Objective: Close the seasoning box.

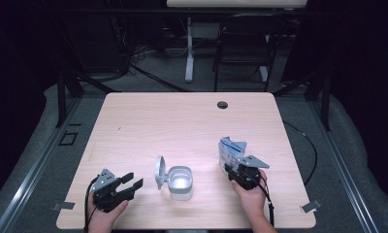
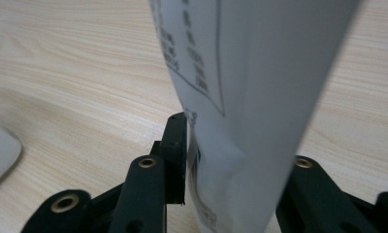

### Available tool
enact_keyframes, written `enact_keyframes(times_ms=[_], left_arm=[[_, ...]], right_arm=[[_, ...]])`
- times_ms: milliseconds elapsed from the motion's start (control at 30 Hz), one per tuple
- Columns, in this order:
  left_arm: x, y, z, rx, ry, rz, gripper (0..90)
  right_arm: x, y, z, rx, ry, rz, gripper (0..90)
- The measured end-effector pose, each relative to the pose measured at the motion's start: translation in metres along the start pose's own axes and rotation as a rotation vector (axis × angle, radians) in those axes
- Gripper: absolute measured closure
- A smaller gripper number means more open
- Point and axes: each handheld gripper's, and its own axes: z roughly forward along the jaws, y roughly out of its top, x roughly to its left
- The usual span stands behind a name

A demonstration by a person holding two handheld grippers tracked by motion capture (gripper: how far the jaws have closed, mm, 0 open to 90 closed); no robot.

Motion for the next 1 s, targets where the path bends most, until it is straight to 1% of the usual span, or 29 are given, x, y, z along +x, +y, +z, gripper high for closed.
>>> enact_keyframes(times_ms=[33, 100, 133, 167, 233, 267, 300, 433, 467, 533, 600, 667, 767, 867, 933, 967, 1000], left_arm=[[0.0, 0.0, 0.0, 0.001, 0.0, 0.0, 50.8], [0.0, 0.0, 0.0, -0.001, 0.001, -0.001, 50.8], [0.0, 0.0, 0.0, 0.0, 0.001, -0.001, 50.8], [0.0, 0.001, 0.0, 0.002, 0.001, 0.004, 50.8], [0.0, 0.001, 0.0, 0.0, 0.0, 0.001, 50.8], [-0.001, 0.001, -0.001, 0.006, -0.002, 0.003, 50.8], [-0.001, 0.001, 0.0, 0.001, -0.004, 0.002, 50.8], [-0.001, 0.002, -0.001, 0.007, -0.004, 0.008, 50.8], [-0.002, 0.002, 0.0, 0.0, -0.006, 0.004, 50.8], [-0.002, 0.002, -0.001, -0.004, -0.004, 0.009, 50.7], [-0.003, 0.003, -0.001, 0.0, -0.002, 0.013, 50.7], [-0.003, 0.003, -0.001, -0.004, -0.003, 0.008, 50.7], [-0.004, 0.005, -0.002, 0.0, -0.005, 0.016, 50.7], [-0.005, 0.005, -0.001, -0.008, -0.005, 0.013, 50.7], [-0.005, 0.006, -0.002, -0.001, -0.01, 0.022, 50.8], [-0.006, 0.006, -0.001, -0.002, -0.009, 0.021, 50.8], [-0.006, 0.006, -0.001, -0.006, -0.01, 0.016, 50.8]], right_arm=[[0.0, -0.001, 0.0, -0.005, 0.005, 0.0, 63.6], [0.0, -0.003, -0.002, 0.002, -0.005, -0.006, 60.5], [0.0, -0.003, -0.002, 0.001, -0.003, -0.001, 59.6], [-0.001, -0.003, -0.003, -0.002, -0.003, 0.002, 59.5], [-0.001, -0.003, -0.006, -0.011, -0.002, 0.0, 59.4], [0.0, -0.002, -0.007, -0.012, -0.006, -0.009, 59.4], [0.0, -0.002, -0.008, -0.016, -0.009, -0.013, 59.4], [0.0, -0.003, -0.01, -0.022, -0.002, -0.006, 59.1], [0.0, -0.003, -0.011, -0.019, -0.002, -0.006, 59.1], [-0.001, -0.004, -0.012, -0.022, -0.005, -0.008, 58.8], [-0.001, -0.005, -0.013, -0.027, -0.002, 0.004, 58.5], [-0.001, -0.005, -0.015, -0.031, -0.002, 0.003, 58.3], [-0.001, -0.006, -0.018, -0.038, 0.002, 0.002, 57.8], [-0.001, -0.006, -0.021, -0.046, 0.001, -0.001, 57.1], [0.0, -0.006, -0.023, -0.05, 0.002, 0.004, 57.0], [0.0, -0.006, -0.024, -0.047, -0.001, -0.005, 56.6], [0.0, -0.006, -0.025, -0.05, -0.003, -0.003, 56.4]])
